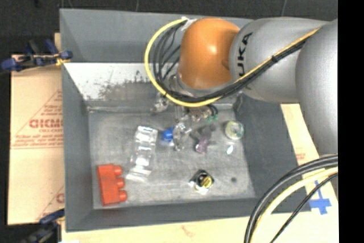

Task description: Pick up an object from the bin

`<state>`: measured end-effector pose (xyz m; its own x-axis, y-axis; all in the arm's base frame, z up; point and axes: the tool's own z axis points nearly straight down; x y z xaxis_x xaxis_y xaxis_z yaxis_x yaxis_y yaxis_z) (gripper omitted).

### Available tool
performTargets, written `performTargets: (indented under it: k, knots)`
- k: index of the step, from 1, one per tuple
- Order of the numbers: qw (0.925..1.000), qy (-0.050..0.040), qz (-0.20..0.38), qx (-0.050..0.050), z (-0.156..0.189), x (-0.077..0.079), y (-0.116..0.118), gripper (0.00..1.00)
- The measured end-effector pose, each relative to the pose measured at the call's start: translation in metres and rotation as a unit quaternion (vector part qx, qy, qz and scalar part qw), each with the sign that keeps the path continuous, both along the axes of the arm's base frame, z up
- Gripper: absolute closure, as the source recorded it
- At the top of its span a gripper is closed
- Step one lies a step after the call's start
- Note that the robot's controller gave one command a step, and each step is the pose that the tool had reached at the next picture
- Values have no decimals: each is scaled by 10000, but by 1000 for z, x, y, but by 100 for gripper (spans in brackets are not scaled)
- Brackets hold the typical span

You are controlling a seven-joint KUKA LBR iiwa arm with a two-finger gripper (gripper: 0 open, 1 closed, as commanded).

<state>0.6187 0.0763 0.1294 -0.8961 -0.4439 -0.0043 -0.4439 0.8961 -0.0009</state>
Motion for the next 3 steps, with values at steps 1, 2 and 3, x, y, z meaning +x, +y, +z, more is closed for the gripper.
performTargets:
  k: [1,2,3]
  knots:
    - [9815,-48,1914,-12,-55,1,-4,0]
    - [9819,-71,1891,-2,-52,3,-4,100]
    - [9821,-43,1882,-2,-54,1,-4,0]
